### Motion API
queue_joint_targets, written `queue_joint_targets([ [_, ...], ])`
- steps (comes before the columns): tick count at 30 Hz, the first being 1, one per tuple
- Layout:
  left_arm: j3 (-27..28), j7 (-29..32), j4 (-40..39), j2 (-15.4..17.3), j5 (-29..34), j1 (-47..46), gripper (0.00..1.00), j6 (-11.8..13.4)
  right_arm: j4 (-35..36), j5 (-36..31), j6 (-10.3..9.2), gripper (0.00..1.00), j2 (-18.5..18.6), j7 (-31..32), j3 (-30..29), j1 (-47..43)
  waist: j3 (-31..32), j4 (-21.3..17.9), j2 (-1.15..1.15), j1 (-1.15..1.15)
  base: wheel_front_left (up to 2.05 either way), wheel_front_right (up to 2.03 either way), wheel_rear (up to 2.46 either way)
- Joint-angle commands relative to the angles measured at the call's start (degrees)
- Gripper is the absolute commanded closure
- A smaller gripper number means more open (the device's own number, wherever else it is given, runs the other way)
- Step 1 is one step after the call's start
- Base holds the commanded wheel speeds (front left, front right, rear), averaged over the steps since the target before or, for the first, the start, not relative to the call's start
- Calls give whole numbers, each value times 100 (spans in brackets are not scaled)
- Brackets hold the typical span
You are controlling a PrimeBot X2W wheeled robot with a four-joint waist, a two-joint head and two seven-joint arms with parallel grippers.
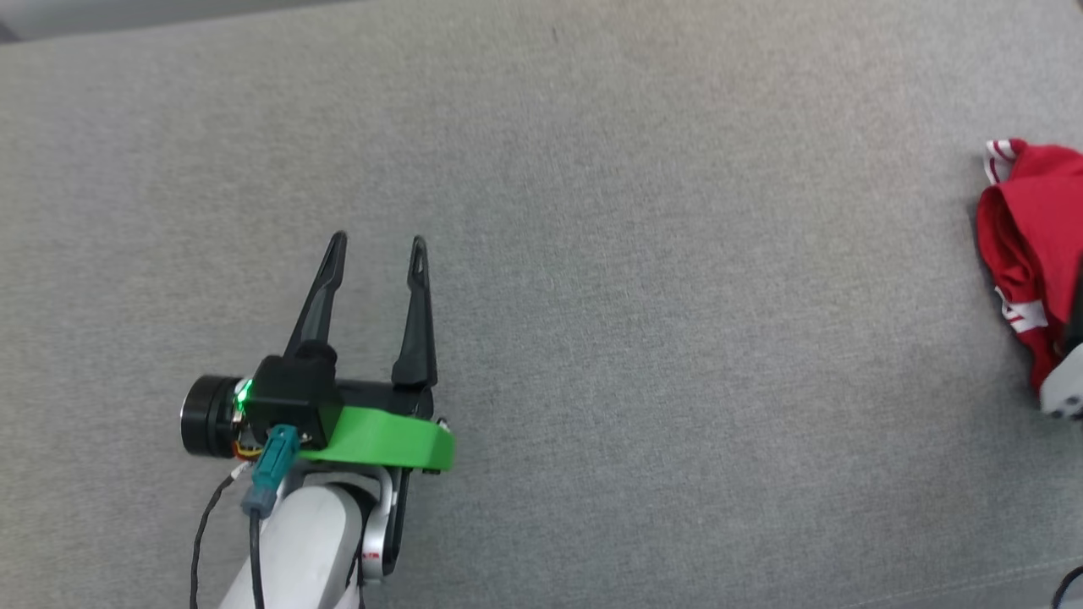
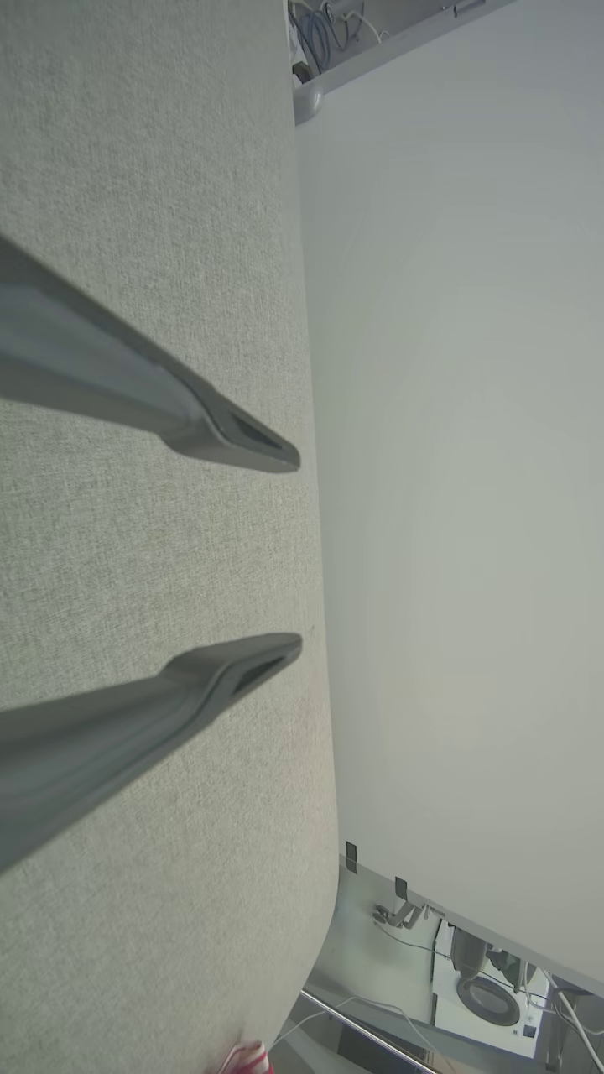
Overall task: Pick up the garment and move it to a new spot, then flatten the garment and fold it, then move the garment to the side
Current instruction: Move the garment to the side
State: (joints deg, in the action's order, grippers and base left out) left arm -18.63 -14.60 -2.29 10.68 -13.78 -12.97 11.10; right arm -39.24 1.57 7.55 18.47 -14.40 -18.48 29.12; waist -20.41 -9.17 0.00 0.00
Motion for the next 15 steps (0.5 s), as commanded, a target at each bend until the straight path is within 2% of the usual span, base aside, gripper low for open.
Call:
queue_joint_targets([
  [1, 46, -27, 41, -25, -71, 122, 0, 21, 179, 44, -6, 0, -129, -44, 67, -199, 475, 220, 0, 0, 0, 0, 0],
  [15, 430, -39, 315, -202, -121, 706, 0, -28, 2496, 453, -6, 0, -1015, 498, 948, -1620, 1211, 651, 0, 0, 0, 0, 0],
])
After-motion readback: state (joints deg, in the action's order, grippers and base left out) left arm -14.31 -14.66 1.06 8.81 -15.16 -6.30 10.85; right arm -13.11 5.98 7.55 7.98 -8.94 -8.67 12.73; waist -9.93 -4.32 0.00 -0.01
